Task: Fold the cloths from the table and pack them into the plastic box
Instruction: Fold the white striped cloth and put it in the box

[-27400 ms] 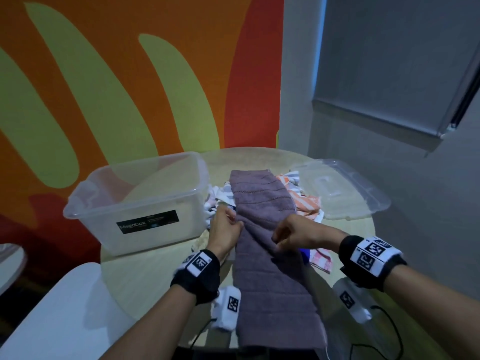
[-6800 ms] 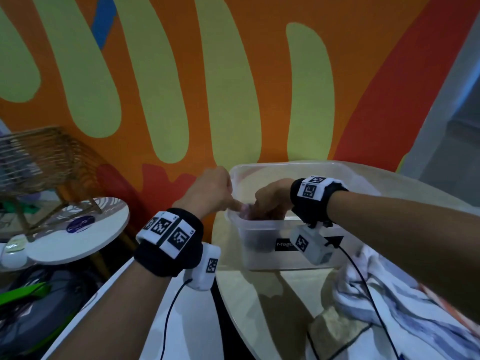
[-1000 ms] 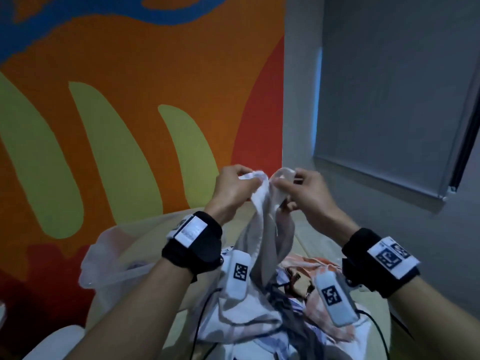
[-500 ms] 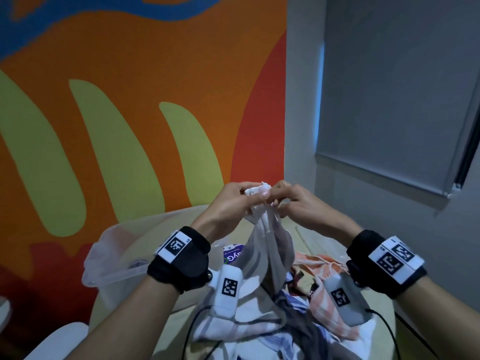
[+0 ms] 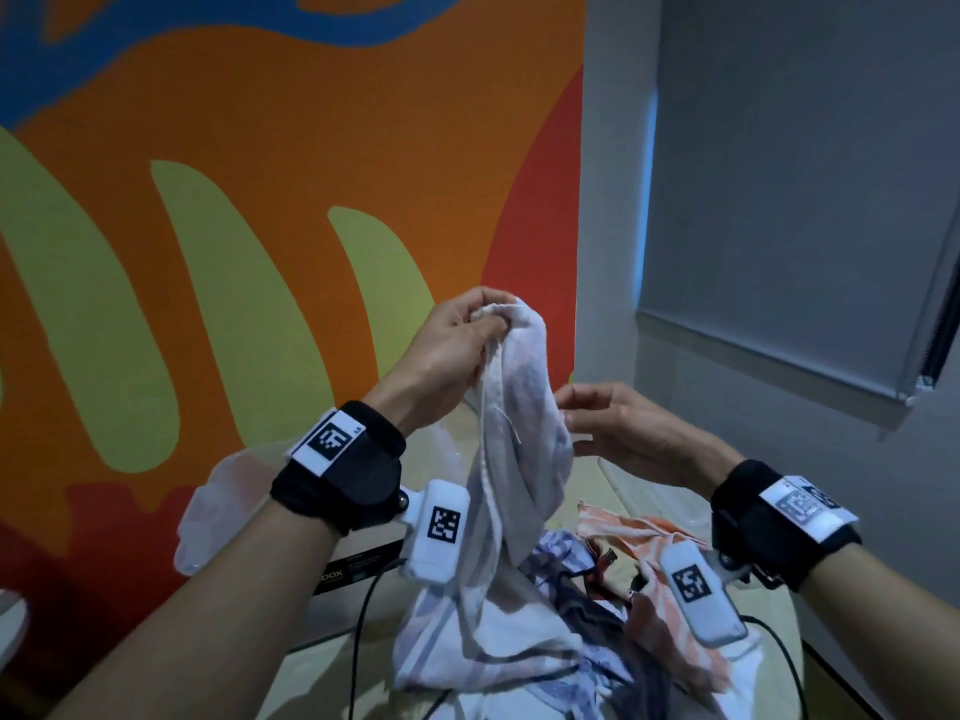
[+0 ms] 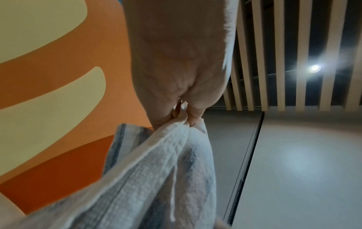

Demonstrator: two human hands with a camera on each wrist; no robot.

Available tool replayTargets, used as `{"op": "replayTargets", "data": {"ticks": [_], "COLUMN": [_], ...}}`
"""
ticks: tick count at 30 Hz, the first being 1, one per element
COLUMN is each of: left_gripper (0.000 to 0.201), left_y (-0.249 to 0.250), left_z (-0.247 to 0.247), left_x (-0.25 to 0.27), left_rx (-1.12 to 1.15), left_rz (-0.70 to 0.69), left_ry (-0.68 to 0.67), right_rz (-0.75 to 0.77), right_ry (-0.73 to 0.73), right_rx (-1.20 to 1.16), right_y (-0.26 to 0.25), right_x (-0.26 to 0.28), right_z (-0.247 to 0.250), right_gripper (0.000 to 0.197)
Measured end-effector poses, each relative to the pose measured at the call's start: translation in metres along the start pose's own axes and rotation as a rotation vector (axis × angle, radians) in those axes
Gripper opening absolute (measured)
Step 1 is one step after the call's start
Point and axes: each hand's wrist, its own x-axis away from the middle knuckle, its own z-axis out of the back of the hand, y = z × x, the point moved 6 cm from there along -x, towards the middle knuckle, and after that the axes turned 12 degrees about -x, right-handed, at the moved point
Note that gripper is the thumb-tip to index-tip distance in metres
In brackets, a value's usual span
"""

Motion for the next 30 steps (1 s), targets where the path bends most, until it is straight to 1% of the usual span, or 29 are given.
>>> {"op": "replayTargets", "data": {"ticks": [1,3,5,7,8,10,12,13,14,15,16,17,18,19,21,22,23,25,27,29,30], "left_gripper": [0.026,0.026,0.025,0.022,0.021,0.022,0.021,0.017,0.011,0.018,0.033,0.048,0.057,0.058,0.05,0.049,0.046,0.03,0.016,0.01,0.01], "left_y": [-0.001,-0.003,0.0,0.006,0.009,0.016,0.024,0.028,0.033,0.036,0.036,0.033,0.03,0.027,0.022,0.019,0.016,0.015,0.02,0.03,0.036], "left_z": [0.004,0.005,0.001,0.001,0.003,0.014,0.026,0.031,0.032,0.029,0.024,0.019,0.015,0.01,-0.004,-0.009,-0.014,-0.014,-0.005,0.008,0.014], "left_x": [-0.003,-0.005,-0.003,-0.001,-0.002,-0.006,-0.01,-0.01,-0.008,-0.004,0.0,0.005,0.01,0.014,0.022,0.025,0.026,0.023,0.018,0.014,0.012], "left_rx": [-0.019,-0.032,0.002,0.058,0.093,0.196,0.242,0.207,0.132,0.021,-0.119,-0.261,-0.381,-0.457,-0.544,-0.582,-0.603,-0.608,-0.555,-0.469,-0.434], "left_rz": [0.002,0.008,0.005,-0.01,-0.017,-0.025,-0.041,-0.053,-0.064,-0.063,-0.041,-0.007,0.022,0.035,0.037,0.039,0.047,0.034,-0.002,-0.057,-0.089], "left_ry": [0.031,0.041,0.006,-0.017,-0.009,0.057,0.143,0.155,0.116,0.034,-0.071,-0.171,-0.255,-0.333,-0.456,-0.485,-0.488,-0.42,-0.287,-0.156,-0.1], "right_rz": [0.025,0.034,-0.038,-0.13,-0.152,-0.107,0.01,0.075,0.136,0.199,0.259,0.309,0.343,0.356,0.37,0.366,0.355,0.324,0.274,0.177,0.121], "right_ry": [0.019,0.025,0.029,0.023,0.013,0.02,0.124,0.172,0.211,0.237,0.265,0.279,0.284,0.289,0.278,0.27,0.262,0.27,0.268,0.223,0.202], "right_rx": [-0.027,-0.065,-0.029,0.033,0.039,0.014,-0.021,-0.039,-0.051,-0.049,-0.043,-0.022,0.01,0.054,0.161,0.216,0.261,0.275,0.212,0.139,0.126], "right_y": [-0.005,-0.012,-0.007,0.008,0.014,0.016,-0.001,-0.014,-0.026,-0.041,-0.054,-0.067,-0.076,-0.082,-0.088,-0.087,-0.085,-0.079,-0.069,-0.052,-0.041], "right_x": [-0.001,-0.002,-0.002,0.003,0.005,0.005,-0.001,-0.004,-0.006,-0.008,-0.008,-0.006,-0.005,-0.003,-0.002,-0.002,-0.002,-0.003,-0.001,0.003,0.005], "right_z": [-0.002,-0.006,-0.009,-0.011,-0.014,-0.021,-0.016,-0.013,-0.008,-0.005,-0.002,-0.002,-0.003,-0.006,-0.014,-0.017,-0.018,-0.014,-0.009,-0.011,-0.014], "right_gripper": [0.018,0.029,0.046,0.052,0.051,0.042,0.034,0.038,0.051,0.064,0.063,0.048,0.03,0.023,0.026,0.026,0.027,0.028,0.027,0.022,0.022]}}
